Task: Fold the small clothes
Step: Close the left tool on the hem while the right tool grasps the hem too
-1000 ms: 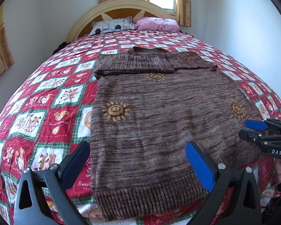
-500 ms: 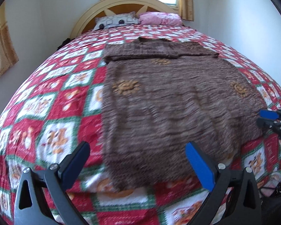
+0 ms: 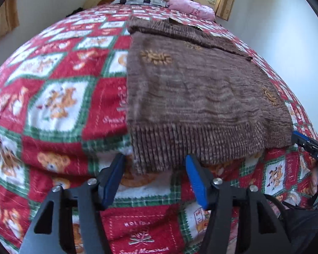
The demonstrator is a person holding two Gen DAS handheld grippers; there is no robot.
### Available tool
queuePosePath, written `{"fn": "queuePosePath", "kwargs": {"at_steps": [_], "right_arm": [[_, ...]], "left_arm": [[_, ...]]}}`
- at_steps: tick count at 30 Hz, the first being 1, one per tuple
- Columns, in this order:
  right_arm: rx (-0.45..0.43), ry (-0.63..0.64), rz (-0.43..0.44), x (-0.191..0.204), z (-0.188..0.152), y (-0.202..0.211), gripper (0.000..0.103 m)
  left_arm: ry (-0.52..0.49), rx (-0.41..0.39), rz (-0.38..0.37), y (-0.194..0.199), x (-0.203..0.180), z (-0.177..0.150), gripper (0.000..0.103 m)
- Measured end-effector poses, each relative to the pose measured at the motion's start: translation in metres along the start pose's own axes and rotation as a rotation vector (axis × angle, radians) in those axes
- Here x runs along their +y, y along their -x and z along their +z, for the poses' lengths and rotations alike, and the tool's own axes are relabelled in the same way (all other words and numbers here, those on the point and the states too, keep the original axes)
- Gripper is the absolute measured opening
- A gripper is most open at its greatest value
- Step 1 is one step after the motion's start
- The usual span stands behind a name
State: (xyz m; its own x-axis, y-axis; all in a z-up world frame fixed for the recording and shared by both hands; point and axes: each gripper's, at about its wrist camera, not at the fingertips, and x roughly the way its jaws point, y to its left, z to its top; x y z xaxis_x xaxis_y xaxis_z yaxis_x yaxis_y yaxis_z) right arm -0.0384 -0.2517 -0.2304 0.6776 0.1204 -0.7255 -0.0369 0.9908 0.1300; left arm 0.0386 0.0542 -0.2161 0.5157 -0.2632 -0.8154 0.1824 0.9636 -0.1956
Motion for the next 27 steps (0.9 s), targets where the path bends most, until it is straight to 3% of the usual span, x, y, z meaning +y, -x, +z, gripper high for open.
{"fn": "queuePosePath", "kwargs": {"at_steps": [2, 4, 6, 13, 17, 22, 27], "right_arm": [[0.0, -0.005, 0.002, -0.002, -0.001, 0.001, 0.052], [-0.003, -0.021, 0.006, -0.007, -0.003, 0.004, 0.052], [-0.008, -0.034, 0.003, -0.012, -0.003, 0.006, 0.052], [-0.016, -0.062, -0.002, -0.023, -0.003, 0.012, 0.052], [-0.018, -0.101, 0.017, -0.035, -0.004, 0.016, 0.052], [0.011, -0.154, 0.122, -0.042, -0.008, 0.014, 0.052], [0.044, -0.146, 0.135, -0.036, -0.014, 0.002, 0.052]], "left_arm": [[0.003, -0.004, 0.004, 0.001, 0.0, 0.0, 0.056], [0.014, -0.004, -0.009, 0.003, 0.002, 0.001, 0.037], [0.022, -0.001, -0.031, 0.005, 0.004, 0.001, 0.026], [-0.004, -0.016, -0.035, 0.01, 0.001, 0.0, 0.009], [-0.025, -0.081, -0.027, 0.022, 0.0, 0.002, 0.008], [-0.007, -0.081, -0.051, 0.019, 0.006, 0.002, 0.008], [0.006, -0.073, -0.072, 0.014, 0.009, 0.002, 0.008]]}}
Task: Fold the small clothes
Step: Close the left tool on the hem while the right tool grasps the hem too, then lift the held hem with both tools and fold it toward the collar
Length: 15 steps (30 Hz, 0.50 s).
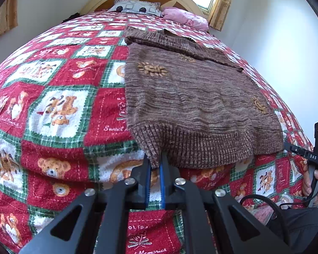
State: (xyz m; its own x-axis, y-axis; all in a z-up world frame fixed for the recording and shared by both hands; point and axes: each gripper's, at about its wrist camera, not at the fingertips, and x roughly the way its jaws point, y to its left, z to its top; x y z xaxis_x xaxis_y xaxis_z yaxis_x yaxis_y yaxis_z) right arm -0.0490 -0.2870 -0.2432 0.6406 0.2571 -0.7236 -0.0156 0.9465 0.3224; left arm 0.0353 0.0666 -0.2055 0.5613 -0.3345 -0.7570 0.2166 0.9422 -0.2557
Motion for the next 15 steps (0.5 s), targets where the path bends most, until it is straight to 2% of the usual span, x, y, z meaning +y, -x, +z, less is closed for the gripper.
{"fn": "queuePosePath", "kwargs": {"at_steps": [2, 3, 4, 5, 9, 15], "right_arm": [[-0.006, 0.0, 0.003, 0.0, -0.001, -0.003, 0.05], [-0.008, 0.008, -0.007, 0.0, -0.001, -0.003, 0.044], [-0.015, 0.019, -0.025, 0.001, -0.001, -0.002, 0.018], [-0.02, 0.018, -0.017, -0.001, -0.001, 0.0, 0.005], [-0.091, 0.015, 0.056, 0.0, 0.004, 0.017, 0.004], [-0.203, -0.004, 0.157, 0.009, 0.016, 0.044, 0.004]], "left_arm": [[0.001, 0.001, -0.007, -0.002, 0.0, -0.001, 0.008], [0.002, 0.0, -0.011, -0.002, 0.0, -0.001, 0.007], [0.005, -0.004, -0.017, -0.002, 0.0, 0.0, 0.007], [0.004, -0.008, -0.024, 0.0, 0.0, 0.0, 0.006], [-0.002, -0.054, -0.052, 0.013, -0.001, 0.006, 0.006], [0.074, -0.093, -0.129, 0.03, 0.013, 0.025, 0.006]]}}
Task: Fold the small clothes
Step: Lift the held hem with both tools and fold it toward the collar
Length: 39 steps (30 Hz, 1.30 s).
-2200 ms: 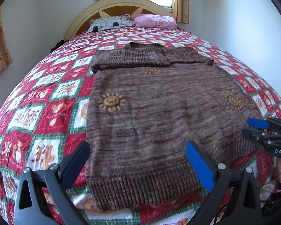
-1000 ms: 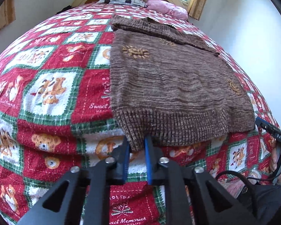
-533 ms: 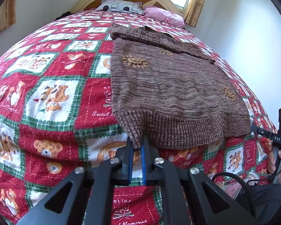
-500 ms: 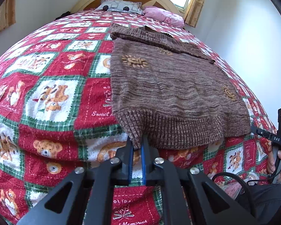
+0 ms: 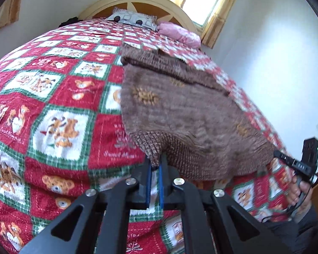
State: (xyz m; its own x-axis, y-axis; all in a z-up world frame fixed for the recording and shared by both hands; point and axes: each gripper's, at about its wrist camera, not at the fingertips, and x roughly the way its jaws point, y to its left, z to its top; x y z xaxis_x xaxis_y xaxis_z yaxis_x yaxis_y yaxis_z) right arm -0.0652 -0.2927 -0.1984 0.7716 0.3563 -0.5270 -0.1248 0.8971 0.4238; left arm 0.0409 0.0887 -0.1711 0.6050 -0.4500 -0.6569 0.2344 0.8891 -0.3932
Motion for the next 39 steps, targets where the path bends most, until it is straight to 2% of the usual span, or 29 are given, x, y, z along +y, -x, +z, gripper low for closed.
{"fn": "queuePosePath", "kwargs": {"at_steps": [8, 13, 19, 30, 39], "right_arm": [[-0.092, -0.021, 0.048, 0.013, 0.037, 0.008, 0.004], [-0.156, -0.037, 0.061, 0.017, 0.077, 0.008, 0.004], [-0.19, -0.033, 0.048, 0.015, 0.122, -0.005, 0.004], [-0.166, -0.061, 0.015, 0.003, 0.184, -0.049, 0.004], [-0.158, -0.065, -0.041, -0.008, 0.238, -0.089, 0.004]], "left_arm": [[-0.011, -0.081, -0.005, 0.003, -0.002, 0.036, 0.006], [-0.009, -0.149, -0.017, 0.002, -0.003, 0.075, 0.006], [-0.039, -0.205, 0.007, -0.01, -0.006, 0.123, 0.006], [-0.002, -0.171, 0.002, -0.056, 0.009, 0.181, 0.006], [-0.037, -0.18, 0.031, -0.091, 0.002, 0.238, 0.006]]}}
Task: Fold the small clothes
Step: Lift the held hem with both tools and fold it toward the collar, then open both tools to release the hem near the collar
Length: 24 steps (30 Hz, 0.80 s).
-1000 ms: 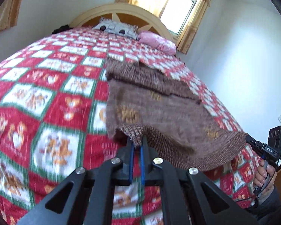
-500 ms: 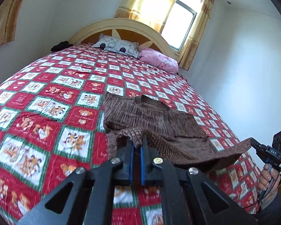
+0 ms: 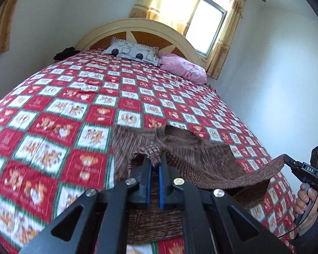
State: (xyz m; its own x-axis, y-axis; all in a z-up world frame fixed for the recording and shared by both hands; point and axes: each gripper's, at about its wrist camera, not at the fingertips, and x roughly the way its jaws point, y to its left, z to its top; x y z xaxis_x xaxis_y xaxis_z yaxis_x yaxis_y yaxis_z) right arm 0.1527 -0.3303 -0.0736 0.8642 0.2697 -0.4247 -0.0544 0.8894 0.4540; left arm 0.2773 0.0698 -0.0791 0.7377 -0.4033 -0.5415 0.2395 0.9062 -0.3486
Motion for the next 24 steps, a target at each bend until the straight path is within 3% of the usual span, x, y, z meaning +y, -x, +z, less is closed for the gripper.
{"fn": "queuePosePath", "kwargs": {"at_steps": [9, 18, 24], "right_arm": [[0.049, -0.029, -0.061, -0.023, 0.031, -0.061, 0.004], [0.157, -0.056, -0.12, -0.057, 0.045, -0.144, 0.004], [0.243, -0.117, -0.147, -0.087, 0.052, -0.194, 0.004]], "left_arm": [[-0.019, 0.051, 0.046, -0.07, 0.011, 0.033, 0.006], [-0.006, 0.162, 0.077, -0.153, 0.034, 0.039, 0.006], [0.024, 0.228, 0.101, -0.189, 0.045, 0.039, 0.008]]}}
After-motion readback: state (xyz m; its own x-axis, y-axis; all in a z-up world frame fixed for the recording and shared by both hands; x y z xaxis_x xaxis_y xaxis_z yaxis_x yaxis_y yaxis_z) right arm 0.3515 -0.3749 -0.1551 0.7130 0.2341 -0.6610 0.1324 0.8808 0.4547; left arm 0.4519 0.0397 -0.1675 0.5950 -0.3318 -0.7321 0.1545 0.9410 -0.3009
